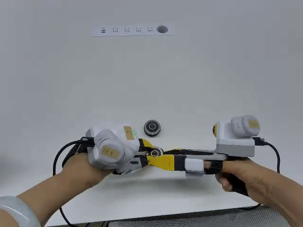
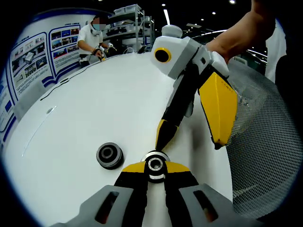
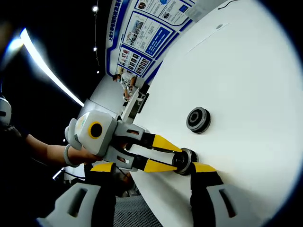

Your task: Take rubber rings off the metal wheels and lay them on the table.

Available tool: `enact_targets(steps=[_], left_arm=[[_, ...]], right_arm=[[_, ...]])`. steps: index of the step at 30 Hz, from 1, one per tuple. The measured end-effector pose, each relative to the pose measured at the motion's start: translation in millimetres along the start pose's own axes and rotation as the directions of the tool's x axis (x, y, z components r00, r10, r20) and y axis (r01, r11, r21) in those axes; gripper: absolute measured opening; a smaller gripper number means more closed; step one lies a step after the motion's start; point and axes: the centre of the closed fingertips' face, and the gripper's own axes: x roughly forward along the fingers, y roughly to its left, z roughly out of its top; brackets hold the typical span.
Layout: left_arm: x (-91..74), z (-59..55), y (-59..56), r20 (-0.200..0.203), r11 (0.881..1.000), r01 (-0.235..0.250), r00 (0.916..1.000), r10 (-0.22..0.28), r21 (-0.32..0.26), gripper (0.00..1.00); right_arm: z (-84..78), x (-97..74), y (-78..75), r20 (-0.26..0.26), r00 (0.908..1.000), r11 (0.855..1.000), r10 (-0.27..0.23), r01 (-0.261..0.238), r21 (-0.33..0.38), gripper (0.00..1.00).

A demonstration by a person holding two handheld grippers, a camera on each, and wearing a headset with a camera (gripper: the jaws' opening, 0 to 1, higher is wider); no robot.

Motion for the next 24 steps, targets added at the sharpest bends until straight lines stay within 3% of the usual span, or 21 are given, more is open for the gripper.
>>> enact_targets(steps=[5, 24], left_arm=[[0.2, -0.3, 0.1, 0.001, 1.0, 0.0, 1.0, 0.0, -0.001, 0.12], [0.1, -0.4, -0.1, 0.002, 1.0, -0.002, 1.0, 0.002, -0.003, 0.12]], right_arm=[[-0.6, 0.2, -9.3, -0.003, 0.9994, 0.999, -0.035, 0.035, -0.002, 0.52], [-1.6, -0.3, -29.6, -0.012, 0.9928, 0.993, -0.119, 0.119, -0.016, 0.27]])
